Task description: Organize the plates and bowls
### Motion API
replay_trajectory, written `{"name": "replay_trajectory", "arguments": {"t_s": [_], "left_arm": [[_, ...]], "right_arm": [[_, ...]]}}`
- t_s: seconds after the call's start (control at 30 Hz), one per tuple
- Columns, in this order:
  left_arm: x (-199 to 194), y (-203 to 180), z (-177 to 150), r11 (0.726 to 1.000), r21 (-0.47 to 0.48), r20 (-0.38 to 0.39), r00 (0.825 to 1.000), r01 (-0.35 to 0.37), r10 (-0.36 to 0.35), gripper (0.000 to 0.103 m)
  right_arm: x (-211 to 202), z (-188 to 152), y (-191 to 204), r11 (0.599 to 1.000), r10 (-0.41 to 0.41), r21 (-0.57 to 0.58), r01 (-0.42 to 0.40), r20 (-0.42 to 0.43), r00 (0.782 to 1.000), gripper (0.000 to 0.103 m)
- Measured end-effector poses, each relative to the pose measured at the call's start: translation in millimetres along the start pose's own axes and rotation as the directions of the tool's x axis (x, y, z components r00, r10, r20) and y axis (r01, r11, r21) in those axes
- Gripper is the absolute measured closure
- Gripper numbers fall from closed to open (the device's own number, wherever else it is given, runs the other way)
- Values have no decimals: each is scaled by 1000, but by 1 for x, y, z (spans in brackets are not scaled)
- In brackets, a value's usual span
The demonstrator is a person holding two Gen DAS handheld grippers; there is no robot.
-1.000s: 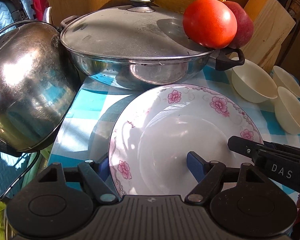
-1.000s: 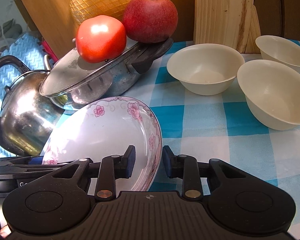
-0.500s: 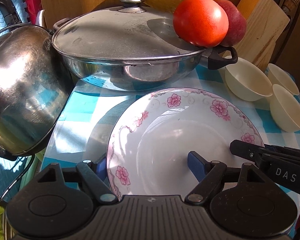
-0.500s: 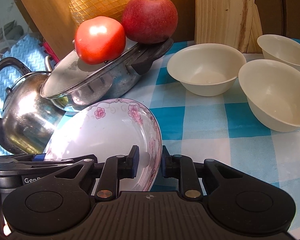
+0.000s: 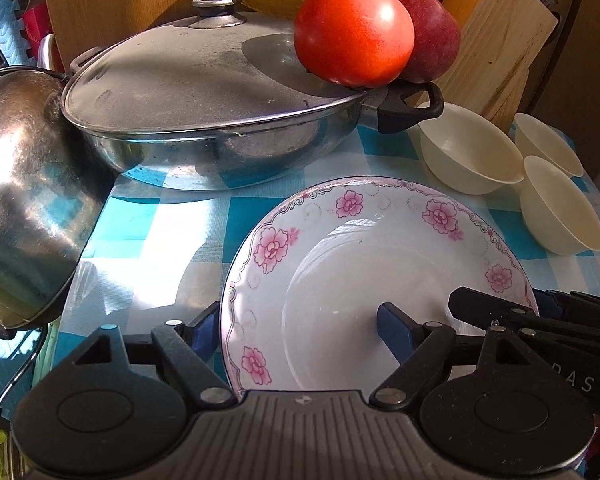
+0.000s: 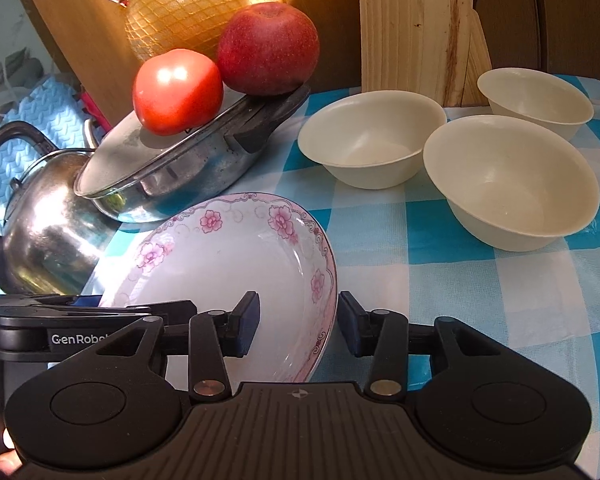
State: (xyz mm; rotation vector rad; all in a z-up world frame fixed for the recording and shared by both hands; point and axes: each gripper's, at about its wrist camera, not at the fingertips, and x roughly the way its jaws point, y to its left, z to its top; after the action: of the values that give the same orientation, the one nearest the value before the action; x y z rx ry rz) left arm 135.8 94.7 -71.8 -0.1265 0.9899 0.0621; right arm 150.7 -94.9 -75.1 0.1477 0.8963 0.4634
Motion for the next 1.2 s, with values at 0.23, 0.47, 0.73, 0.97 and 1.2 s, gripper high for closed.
{"name": "replay_trajectory", "arguments": {"t_s": [0.23,0.47,0.73,0.97,1.2], "left_arm": [[2,-4,2,1000,-14,-4,1000,-11,11,27],[-4,-8,3,1000,11,25,999,-25,25,27],[-13,-10,4,1000,10,41,999,-6,6,28],[-20,-13,2,1000,13,51,999,4,-5,28],[-28,-13,-2,1000,12,63,998,10,-10,28]], "right_arm": [[1,3,-6,999,-13,47,13,3,1000,71],[-1,3,-3,999,-28,35,28,-4,1000,71],[-14,5,-4,999,-32,39,30,33,999,71],[-21,5,-4,999,-30,40,28,45,999,71],[-31,4,-2,999,-21,41,19,59,998,71]]}}
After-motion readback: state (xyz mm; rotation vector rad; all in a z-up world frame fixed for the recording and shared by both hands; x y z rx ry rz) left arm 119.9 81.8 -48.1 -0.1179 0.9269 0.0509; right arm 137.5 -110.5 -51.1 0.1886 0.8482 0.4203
